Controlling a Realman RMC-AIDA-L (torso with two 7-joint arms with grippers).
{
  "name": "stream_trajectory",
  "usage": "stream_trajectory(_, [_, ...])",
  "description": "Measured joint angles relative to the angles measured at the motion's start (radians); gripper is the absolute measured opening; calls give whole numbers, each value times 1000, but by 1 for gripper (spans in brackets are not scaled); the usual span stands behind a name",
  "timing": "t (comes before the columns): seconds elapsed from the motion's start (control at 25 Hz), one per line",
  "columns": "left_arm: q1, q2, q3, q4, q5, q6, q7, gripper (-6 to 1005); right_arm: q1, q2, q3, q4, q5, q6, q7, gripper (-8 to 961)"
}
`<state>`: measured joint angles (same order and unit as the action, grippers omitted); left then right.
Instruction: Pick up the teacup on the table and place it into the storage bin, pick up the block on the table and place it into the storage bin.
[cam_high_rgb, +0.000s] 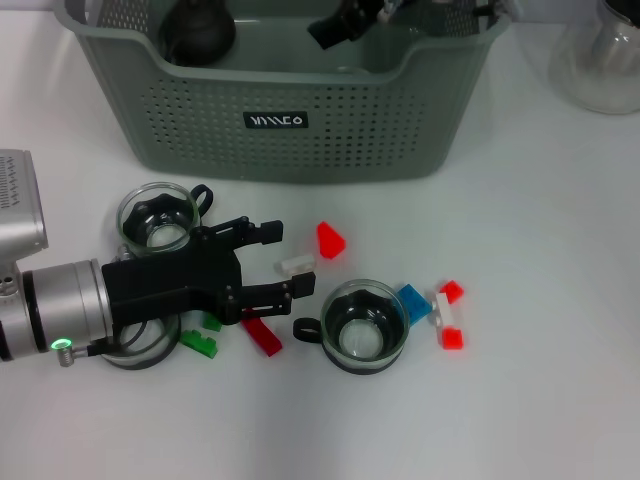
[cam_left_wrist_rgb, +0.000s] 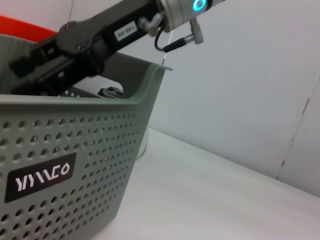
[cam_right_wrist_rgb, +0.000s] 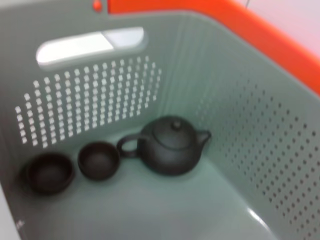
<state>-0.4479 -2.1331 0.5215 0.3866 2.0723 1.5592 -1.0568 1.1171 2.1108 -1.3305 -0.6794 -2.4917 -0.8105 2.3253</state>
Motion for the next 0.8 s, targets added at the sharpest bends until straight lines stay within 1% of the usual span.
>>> stream_trajectory(0.08, [0, 1, 0, 0, 0, 1, 0, 860, -46, 0, -44, -78, 11, -3, 33, 746])
stream_trajectory(0.28, [0, 2, 0, 0, 0, 1, 0, 859, -138, -4, -137, -237, 11, -5, 113, 860])
stream_trajectory(0.56, [-1, 2, 0, 1, 0, 1, 0, 859, -219, -5, -145, -387, 21, -24, 127, 921])
stream_trajectory(0.8, [0, 2, 0, 2, 0, 4, 0, 859, -351, -7, -162, -594, 125, -33, 90, 925])
